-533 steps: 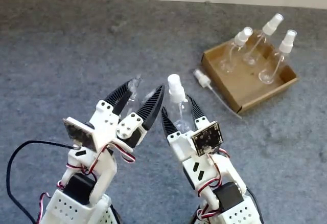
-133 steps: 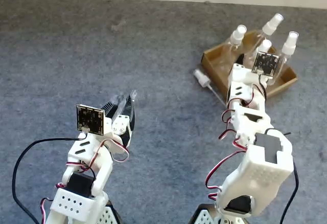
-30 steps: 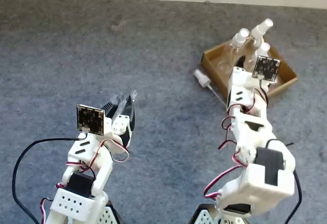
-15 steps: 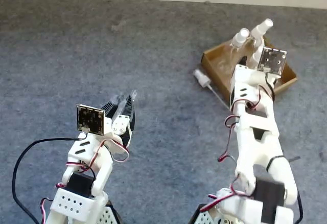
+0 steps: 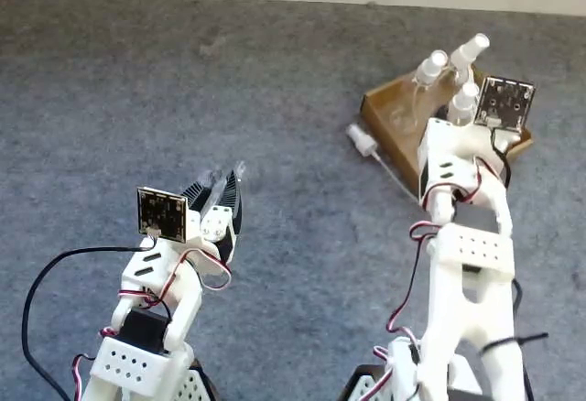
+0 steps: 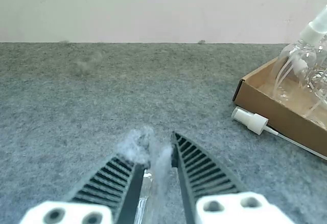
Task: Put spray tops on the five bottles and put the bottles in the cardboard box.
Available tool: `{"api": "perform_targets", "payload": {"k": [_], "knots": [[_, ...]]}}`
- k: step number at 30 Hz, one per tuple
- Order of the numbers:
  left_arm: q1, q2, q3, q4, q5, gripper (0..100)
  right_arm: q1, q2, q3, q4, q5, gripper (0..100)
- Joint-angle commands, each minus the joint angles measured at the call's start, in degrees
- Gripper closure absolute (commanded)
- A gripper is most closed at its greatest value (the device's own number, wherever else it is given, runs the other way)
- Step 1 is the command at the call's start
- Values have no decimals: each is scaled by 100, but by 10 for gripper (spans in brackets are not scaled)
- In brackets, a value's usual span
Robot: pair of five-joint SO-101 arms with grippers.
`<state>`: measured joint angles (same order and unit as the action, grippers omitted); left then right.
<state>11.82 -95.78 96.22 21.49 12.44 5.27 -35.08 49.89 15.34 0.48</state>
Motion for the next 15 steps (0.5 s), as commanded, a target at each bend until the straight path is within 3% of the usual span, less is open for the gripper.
{"api": "perform_targets", "payload": {"k": [1,6,9,12,15], "knots": [[-57,-22,127,-167,-70,962,-22,-611,-857,1727,79,702],[-119,-75,127,-167,-70,962,-523,-699,-2167,4057,79,702],[-620,-84,127,-255,-53,965,-1174,-699,-2738,5059,35,702],[-1147,-40,127,-554,-35,965,-1868,-699,-3073,5305,-149,702],[-1411,-40,127,-580,-53,965,-2352,-620,-3125,5305,-853,702]]}}
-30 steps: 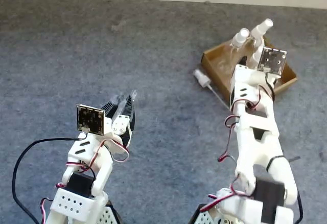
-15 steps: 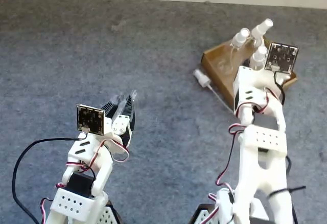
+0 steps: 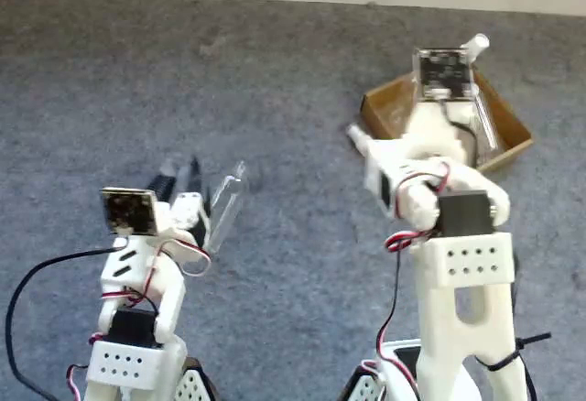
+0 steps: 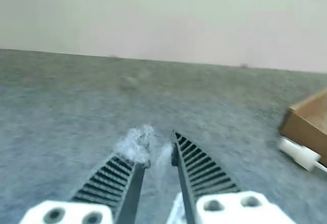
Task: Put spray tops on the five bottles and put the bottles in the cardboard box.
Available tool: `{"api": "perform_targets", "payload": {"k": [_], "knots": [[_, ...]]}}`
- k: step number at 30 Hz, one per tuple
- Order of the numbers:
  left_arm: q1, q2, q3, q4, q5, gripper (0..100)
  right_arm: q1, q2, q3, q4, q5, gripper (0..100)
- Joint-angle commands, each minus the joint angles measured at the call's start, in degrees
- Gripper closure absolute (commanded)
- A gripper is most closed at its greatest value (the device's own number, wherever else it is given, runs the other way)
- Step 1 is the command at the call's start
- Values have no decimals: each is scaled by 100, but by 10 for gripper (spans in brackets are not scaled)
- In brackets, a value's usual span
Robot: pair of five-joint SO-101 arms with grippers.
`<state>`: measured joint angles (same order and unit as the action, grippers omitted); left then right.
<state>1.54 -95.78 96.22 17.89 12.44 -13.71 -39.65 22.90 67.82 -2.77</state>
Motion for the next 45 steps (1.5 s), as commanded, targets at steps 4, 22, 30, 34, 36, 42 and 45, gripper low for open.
{"api": "perform_targets", "payload": {"k": [4,22,30,34,36,42,45], "knots": [[-409,-48,127,-220,-70,966,-1007,444,-470,75,-1090,702],[-1059,-40,127,-220,-70,966,-2695,4136,-2686,101,-2892,699],[-1077,-84,127,-246,-70,966,-3292,4224,-2765,-92,-3534,699],[-1077,-84,127,-246,-79,966,-3442,4242,-2756,-374,-3569,699],[-1077,-84,127,-246,-79,966,-3424,4242,-2756,-488,-3569,699],[-1068,-84,127,-246,-79,966,-3116,4259,-2756,-523,-3569,699],[-1068,-84,127,-246,-79,966,-3081,4277,-2756,-523,-3587,698]]}}
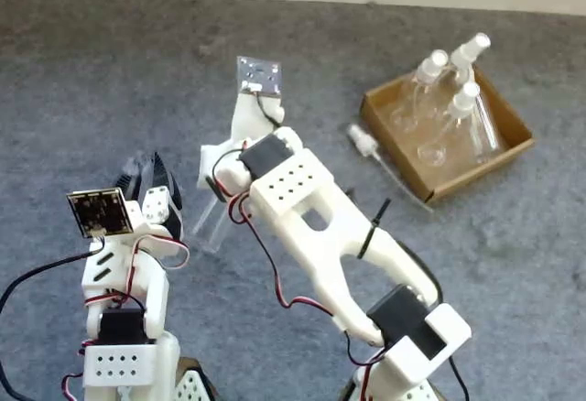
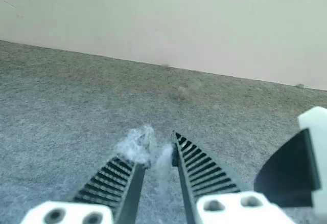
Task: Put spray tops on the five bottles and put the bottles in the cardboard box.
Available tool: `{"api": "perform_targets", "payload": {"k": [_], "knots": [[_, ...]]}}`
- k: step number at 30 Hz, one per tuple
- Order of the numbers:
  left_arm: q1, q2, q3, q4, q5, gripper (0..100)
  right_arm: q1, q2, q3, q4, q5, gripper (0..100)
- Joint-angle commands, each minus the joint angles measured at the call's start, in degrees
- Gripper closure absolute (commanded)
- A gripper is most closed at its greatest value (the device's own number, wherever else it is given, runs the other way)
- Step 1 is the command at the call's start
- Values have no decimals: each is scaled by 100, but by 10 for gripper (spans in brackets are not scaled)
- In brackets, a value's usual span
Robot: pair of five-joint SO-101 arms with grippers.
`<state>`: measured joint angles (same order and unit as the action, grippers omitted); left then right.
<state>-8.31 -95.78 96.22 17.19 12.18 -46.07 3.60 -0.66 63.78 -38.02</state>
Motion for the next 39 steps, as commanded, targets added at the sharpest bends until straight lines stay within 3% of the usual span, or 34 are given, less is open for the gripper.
{"api": "perform_targets", "payload": {"k": [1,9,18,28,39], "knots": [[-84,-84,127,-176,-53,966,154,-48,-400,-119,-132,697],[-84,-84,127,-167,-53,966,127,-40,-75,-769,-985,558],[-119,-84,127,-176,-53,966,127,4,233,-1341,-1477,559],[-453,-84,75,-176,-53,965,-110,1138,505,-1736,-1433,559],[-462,-84,75,-176,-53,965,-154,1191,268,-1710,-1424,559]]}}
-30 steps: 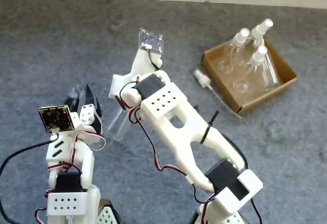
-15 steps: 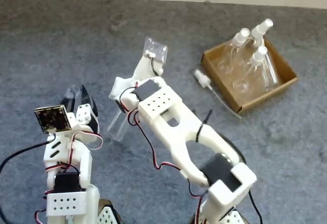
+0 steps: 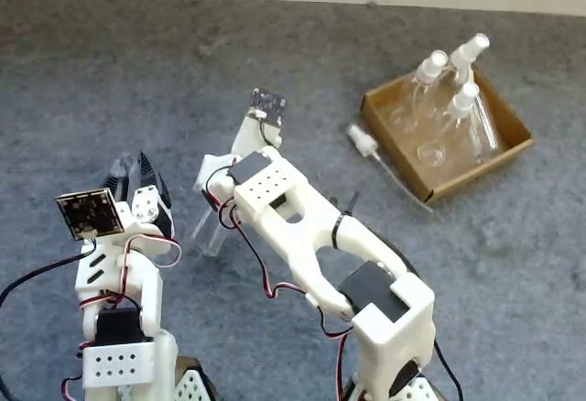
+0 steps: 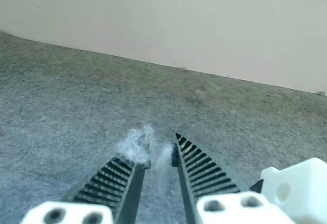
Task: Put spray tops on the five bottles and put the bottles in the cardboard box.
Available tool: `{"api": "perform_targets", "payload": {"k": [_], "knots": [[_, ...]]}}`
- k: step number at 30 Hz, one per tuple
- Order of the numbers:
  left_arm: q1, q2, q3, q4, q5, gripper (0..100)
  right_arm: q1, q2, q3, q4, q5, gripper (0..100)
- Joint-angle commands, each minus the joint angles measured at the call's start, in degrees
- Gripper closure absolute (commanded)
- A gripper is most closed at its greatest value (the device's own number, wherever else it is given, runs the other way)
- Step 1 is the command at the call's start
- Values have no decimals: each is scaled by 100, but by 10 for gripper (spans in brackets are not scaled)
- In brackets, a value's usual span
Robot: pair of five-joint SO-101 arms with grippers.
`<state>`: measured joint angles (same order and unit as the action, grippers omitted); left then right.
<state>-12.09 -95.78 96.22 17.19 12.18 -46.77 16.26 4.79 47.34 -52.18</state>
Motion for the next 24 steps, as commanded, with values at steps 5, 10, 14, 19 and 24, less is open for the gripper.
{"api": "perform_targets", "payload": {"k": [5,10,14,19,24], "knots": [[-110,-92,-4,-185,-53,965,-101,-101,-277,-48,-9,559],[-558,-92,-145,-185,-9,966,-92,-110,-312,-48,-53,559],[-567,-92,-145,-185,-9,966,-215,-136,-312,-48,-53,559],[-576,-92,-145,-185,-9,966,-497,-356,-277,-84,-18,559],[-576,-92,-145,-185,-9,966,-558,-338,-259,-92,-9,559]]}}
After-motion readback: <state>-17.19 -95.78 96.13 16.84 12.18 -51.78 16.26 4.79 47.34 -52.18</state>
